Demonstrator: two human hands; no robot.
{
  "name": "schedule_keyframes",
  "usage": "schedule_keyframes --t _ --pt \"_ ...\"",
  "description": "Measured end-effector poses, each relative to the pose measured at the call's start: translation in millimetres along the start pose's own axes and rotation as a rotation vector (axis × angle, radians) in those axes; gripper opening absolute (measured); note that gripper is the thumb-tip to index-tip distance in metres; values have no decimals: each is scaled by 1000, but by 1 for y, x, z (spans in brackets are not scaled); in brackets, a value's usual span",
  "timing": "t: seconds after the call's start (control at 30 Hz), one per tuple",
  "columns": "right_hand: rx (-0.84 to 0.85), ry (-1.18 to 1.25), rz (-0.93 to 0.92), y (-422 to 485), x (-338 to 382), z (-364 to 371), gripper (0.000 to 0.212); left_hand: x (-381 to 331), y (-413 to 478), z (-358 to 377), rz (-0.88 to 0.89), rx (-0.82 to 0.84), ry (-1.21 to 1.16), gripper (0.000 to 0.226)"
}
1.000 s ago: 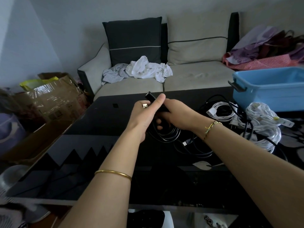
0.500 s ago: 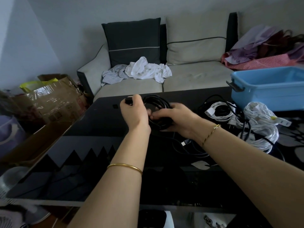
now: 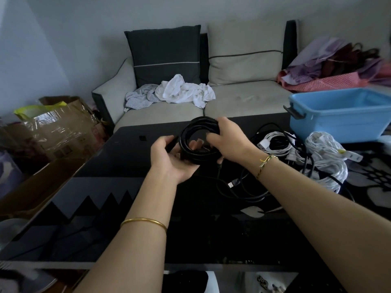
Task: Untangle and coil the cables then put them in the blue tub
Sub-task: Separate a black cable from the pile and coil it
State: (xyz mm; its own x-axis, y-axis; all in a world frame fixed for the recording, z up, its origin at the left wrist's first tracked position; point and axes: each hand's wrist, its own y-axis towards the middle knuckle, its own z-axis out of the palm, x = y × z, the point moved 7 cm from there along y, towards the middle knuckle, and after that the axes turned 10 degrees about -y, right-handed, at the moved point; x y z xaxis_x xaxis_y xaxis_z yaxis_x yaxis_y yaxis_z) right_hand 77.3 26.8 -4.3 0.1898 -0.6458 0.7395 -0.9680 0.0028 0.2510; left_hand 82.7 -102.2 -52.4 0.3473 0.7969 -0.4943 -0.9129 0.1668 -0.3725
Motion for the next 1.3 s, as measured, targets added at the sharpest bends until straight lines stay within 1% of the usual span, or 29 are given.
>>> schedule_keyframes --t 0.1,0.2,0.27,0.33,0.37,0.43,0.47,0.5,0.57,0.6,0.67,0.73,0.87,0.93,0.97,1.03,1.07,1.2,1.3 --pt "71 -138 -36 1 0 -6 13 -4 3 -11 -25 -23 132 36" --pt "105 -222 -63 0 -2 -14 17 -7 10 -21 -57 -35 317 37" --pt "115 -259 -81 -2 -3 -19 20 -9 12 -24 -14 -71 543 32" --pt "119 -299 -110 -3 -2 -23 21 -16 14 -19 112 -95 748 34" --pt "121 -324 -129 -3 -2 -23 22 -18 14 -9 178 -50 782 37" --pt "123 -402 -168 -2 -2 -23 24 -15 12 17 219 147 778 48" --pt "118 -438 -184 -2 -2 -23 27 -11 10 30 226 251 830 52" --pt "111 -457 -194 -2 -3 -23 29 -6 6 40 244 330 939 52" --pt "103 -473 -205 -3 -3 -25 30 1 -1 53 343 408 1147 36" --pt "99 -483 -209 -4 -3 -26 31 3 -3 56 397 419 1195 30" --pt "97 -500 -207 -7 -3 -29 31 7 -5 58 421 432 1225 31" --pt "87 -508 -202 -12 -5 -34 31 14 -6 61 370 455 1216 33" --pt "50 -505 -152 -20 -17 -50 32 36 -3 69 286 481 1097 28" --pt "16 -495 -104 -26 -29 -60 33 51 0 76 282 507 1088 34" --pt "-3 -478 -91 -29 -34 -64 33 57 1 79 307 524 1125 35" --pt "-60 -446 -55 -37 -46 -74 33 71 3 89 399 547 1194 27" --pt "-91 -429 -38 -39 -50 -76 33 74 5 91 438 547 1186 23" --pt "-210 -337 72 -46 -76 -94 31 98 11 104 461 567 1101 16" --pt "-280 -197 188 -49 -95 -105 15 107 14 112 477 521 999 12"
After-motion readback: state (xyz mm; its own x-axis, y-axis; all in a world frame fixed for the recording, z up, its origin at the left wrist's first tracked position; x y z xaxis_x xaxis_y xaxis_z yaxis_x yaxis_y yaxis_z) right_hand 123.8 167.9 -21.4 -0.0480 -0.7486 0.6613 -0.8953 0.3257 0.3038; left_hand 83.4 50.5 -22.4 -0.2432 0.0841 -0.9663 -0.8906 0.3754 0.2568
